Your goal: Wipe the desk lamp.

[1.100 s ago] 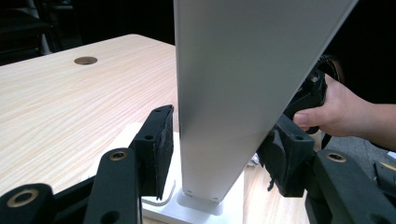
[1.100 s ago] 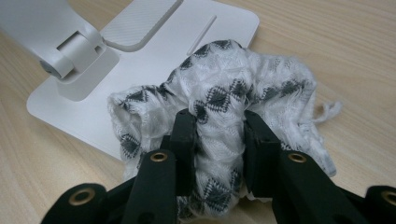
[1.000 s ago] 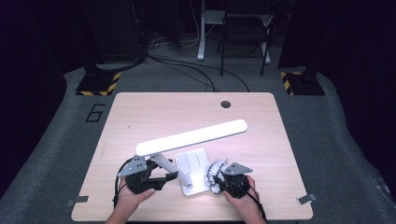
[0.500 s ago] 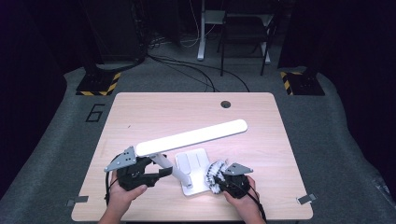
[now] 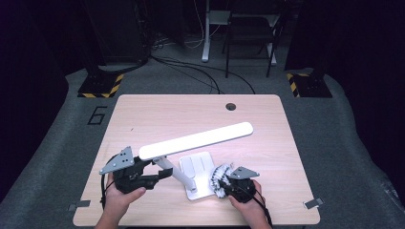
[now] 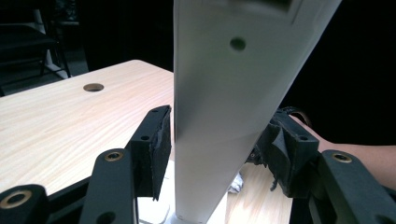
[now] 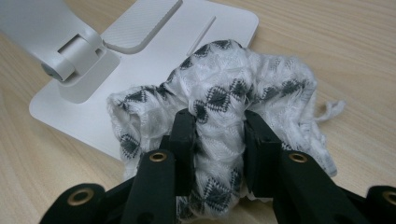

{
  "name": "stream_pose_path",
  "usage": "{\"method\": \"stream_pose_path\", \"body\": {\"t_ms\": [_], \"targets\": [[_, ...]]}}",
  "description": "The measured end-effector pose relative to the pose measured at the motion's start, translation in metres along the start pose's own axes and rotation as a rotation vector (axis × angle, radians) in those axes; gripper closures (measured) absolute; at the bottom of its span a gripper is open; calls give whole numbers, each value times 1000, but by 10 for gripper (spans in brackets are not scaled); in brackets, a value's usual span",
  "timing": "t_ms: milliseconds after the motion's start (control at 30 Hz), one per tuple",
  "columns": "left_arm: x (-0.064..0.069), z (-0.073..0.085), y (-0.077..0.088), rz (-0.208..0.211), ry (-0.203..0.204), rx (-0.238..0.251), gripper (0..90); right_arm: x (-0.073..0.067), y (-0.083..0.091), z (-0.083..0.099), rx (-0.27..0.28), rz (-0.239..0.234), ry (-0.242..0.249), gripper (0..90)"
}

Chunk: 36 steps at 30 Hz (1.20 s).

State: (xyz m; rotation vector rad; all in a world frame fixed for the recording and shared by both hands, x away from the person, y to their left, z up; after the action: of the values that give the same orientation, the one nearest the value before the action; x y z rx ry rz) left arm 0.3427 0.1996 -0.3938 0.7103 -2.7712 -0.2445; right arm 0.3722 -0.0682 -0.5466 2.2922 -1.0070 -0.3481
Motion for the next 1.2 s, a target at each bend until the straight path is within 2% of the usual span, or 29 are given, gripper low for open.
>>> {"method": "stream_pose_path", "body": {"t_ms": [133, 200, 400, 533, 833, 900, 1067, 1133, 1200], "targets": [[0, -6, 3, -8, -14, -10, 456, 0, 0, 0, -3, -3, 1, 682], [0, -8, 4, -11, -6, -19, 459, 0, 0, 0, -2, -2, 7, 682], [2, -13, 5, 6, -16, -48, 482, 0, 0, -1, -2, -3, 6, 682], [3, -15, 3, -8, -26, -67, 490, 0, 0, -1, -4, -5, 5, 681], [4, -23, 6, -21, -60, -59, 512, 0, 0, -1, -1, -11, 13, 682], [4, -23, 6, -19, -61, -62, 513, -1, 0, -2, 3, -8, 5, 682], [4, -23, 7, -29, -71, -71, 524, -8, 3, -9, 16, -42, 1, 685], [5, -23, 7, -35, -70, -71, 525, -13, 4, -13, 33, -39, 28, 685], [5, -23, 7, -41, -74, -74, 527, -20, 6, -20, 49, -63, 47, 686]]}}
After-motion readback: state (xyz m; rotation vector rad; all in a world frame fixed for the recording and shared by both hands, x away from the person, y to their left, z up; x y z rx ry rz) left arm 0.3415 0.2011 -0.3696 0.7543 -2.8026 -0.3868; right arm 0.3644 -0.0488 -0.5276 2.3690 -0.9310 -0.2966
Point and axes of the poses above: each handheld gripper's, and its own axes: y roughly backward along the jaws, z roughly out of its underside, x roughly to its right, the point moved 6 cm from there along -y, roughly forward along the jaws, and after that the axes turned 4 degrees about y, right-handed, at the moved point
